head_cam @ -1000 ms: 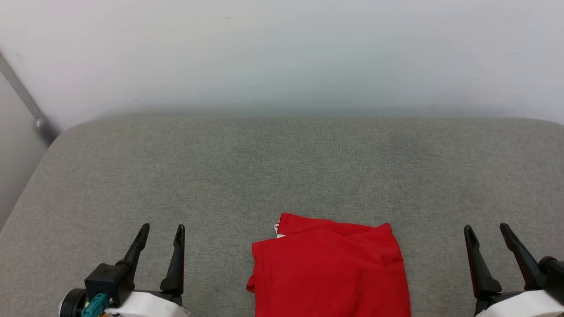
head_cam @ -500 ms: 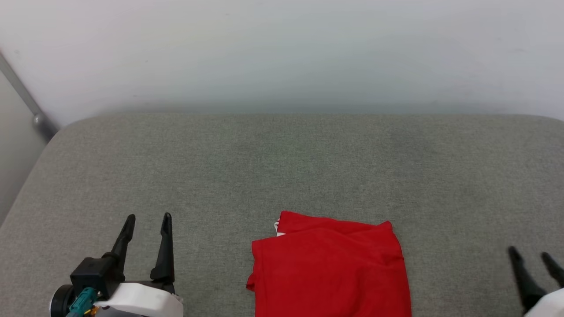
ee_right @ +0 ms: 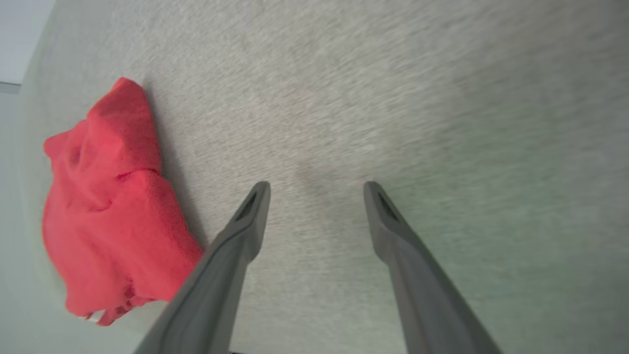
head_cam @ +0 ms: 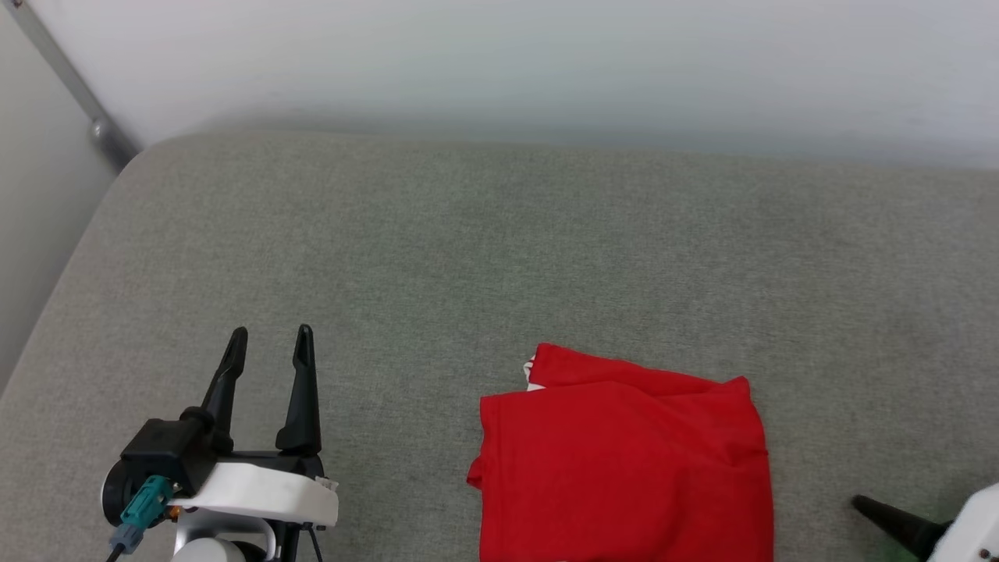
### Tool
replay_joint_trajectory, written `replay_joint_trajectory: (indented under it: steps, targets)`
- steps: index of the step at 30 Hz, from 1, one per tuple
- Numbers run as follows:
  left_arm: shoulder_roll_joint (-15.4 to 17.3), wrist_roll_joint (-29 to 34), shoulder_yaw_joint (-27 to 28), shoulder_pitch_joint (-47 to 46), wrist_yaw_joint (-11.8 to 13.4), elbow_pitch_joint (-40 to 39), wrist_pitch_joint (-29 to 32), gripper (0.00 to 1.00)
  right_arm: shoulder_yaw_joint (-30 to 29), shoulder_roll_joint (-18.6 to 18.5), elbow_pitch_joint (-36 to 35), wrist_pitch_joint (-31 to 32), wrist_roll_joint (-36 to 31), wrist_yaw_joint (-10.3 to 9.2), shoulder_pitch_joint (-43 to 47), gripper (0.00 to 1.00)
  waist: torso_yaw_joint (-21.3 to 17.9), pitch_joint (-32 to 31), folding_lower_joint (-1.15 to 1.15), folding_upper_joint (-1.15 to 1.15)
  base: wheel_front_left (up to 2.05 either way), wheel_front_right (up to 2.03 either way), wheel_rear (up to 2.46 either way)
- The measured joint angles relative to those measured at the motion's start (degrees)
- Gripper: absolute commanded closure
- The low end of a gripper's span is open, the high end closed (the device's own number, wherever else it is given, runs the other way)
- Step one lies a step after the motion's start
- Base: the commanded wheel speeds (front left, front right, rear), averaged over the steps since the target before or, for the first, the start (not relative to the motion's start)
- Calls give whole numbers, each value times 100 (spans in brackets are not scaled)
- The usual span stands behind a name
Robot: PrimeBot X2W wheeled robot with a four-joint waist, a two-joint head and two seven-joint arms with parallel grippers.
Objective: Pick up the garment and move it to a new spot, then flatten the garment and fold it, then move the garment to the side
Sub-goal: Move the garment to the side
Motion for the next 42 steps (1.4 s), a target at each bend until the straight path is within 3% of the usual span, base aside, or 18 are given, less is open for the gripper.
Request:
replay_joint_trajectory:
  steps: [2, 5, 10, 14, 15, 16, 17, 23, 28, 36, 42]
  targets:
    - [-82, 62, 33, -31, -71, 40, 0, 0, 5, 220, 125, 433, 499, 1, -194, 0, 83, 99, 0, 0, 0, 0, 0]
    - [-175, 115, 91, -75, -196, 85, 0, 0, 90, 247, 296, 781, 1243, 0, -411, 0, 163, 262, 0, 0, 0, 0, 0]
    - [-259, 250, 124, -296, -371, 109, 0, 0, 736, 242, 945, 728, 2449, 4, -700, 0, 284, 507, 0, 0, 0, 0, 0]
    - [-304, 324, 180, -335, -471, 138, 0, 0, 1136, 203, 1230, 526, 2789, 5, -844, 0, 342, 589, 0, 0, 0, 0, 0]
    - [-318, 350, 200, -337, -476, 145, 0, 0, 1206, 196, 1270, 468, 2796, 5, -866, 20, 341, 591, 0, 0, 0, 0, 0]
    - [-327, 368, 216, -337, -490, 153, 0, 0, 1278, 188, 1312, 422, 2824, 5, -894, 66, 334, 587, 0, 0, 0, 0, 0]
    - [-334, 386, 231, -337, -506, 163, 0, 0, 1357, 182, 1337, 387, 2822, 7, -914, 100, 326, 577, 0, 0, 0, 0, 0]
    - [-310, 602, 240, -266, -511, 297, 0, 0, 1864, 218, 1091, 62, 2290, 1, -939, 100, 175, 336, 0, 0, 0, 0, 0]
    - [-278, 612, 256, -105, -474, 293, 0, 0, 2404, -197, 873, -334, 1195, 1, -961, 100, -114, 119, 0, 0, 0, 0, 0]
    - [-248, 623, 208, -34, -464, 22, 13, 0, 2900, -899, 814, -615, -172, 2, -1356, 100, -957, 33, 0, 0, 0, 0, 0]
    - [-65, 711, 154, -423, -556, -458, 162, 0, 2783, -1053, 877, -868, -511, 1, -1868, 100, -1591, 475, 0, 0, 0, 0, 0]
